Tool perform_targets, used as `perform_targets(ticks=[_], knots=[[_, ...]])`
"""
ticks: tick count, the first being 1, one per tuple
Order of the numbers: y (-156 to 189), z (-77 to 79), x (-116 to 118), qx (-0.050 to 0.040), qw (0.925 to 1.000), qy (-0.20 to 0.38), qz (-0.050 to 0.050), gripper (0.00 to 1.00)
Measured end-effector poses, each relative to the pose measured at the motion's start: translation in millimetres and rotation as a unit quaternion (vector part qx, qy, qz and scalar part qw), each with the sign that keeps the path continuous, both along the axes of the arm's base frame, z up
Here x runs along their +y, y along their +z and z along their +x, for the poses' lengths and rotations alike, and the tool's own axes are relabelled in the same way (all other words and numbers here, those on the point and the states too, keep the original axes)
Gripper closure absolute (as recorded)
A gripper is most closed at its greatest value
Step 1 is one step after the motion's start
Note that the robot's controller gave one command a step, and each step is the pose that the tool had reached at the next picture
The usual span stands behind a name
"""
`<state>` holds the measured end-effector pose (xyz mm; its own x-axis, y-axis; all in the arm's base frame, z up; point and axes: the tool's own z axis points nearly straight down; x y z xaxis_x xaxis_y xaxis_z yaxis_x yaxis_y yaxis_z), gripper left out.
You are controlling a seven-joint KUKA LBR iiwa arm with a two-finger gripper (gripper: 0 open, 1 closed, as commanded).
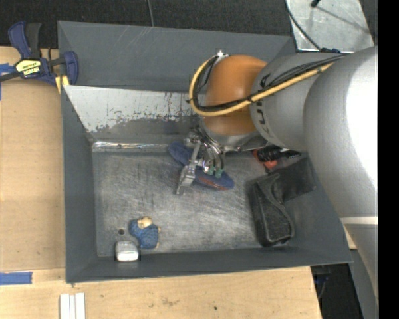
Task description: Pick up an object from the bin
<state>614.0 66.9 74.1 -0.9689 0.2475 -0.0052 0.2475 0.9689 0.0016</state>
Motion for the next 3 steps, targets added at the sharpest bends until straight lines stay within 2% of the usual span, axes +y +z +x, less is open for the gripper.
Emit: perform_targets(ticks=[3], knots=[[3.4, 3.0, -0.4, 0.0001, 1.0, 0.001, 0.0, 0.0]])
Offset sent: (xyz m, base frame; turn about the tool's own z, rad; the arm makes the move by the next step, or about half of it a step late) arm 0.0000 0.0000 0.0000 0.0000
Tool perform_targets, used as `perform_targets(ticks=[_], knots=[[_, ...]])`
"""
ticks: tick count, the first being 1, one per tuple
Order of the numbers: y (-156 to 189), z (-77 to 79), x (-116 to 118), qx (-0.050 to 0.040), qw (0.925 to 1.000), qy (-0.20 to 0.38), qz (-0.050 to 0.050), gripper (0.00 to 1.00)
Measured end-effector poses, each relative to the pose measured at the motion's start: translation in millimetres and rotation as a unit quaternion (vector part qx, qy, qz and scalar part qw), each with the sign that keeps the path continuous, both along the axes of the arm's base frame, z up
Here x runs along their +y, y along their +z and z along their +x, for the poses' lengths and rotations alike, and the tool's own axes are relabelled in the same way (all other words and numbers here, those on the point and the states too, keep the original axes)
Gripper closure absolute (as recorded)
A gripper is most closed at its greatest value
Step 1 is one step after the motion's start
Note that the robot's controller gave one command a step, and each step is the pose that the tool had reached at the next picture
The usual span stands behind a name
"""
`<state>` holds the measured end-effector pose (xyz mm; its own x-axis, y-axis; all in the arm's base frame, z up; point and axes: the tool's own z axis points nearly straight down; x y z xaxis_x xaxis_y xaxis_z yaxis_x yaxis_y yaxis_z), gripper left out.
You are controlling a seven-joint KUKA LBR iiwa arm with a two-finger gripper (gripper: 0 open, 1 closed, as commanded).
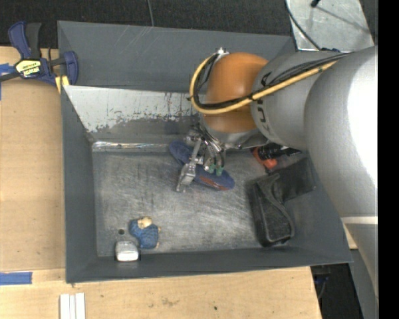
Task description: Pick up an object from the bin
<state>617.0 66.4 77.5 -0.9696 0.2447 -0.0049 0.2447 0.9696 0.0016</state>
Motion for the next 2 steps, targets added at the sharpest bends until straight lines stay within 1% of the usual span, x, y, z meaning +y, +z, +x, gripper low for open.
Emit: perform_targets(ticks=[1, 2], knots=[[4.1, 3.7, -0.3, -0.0052, 1.0, 0.0, 0.0, 1.0], [78.2, 6.5, -0.8, -0.0035, 1.0, 0.0, 0.0, 1.0]])
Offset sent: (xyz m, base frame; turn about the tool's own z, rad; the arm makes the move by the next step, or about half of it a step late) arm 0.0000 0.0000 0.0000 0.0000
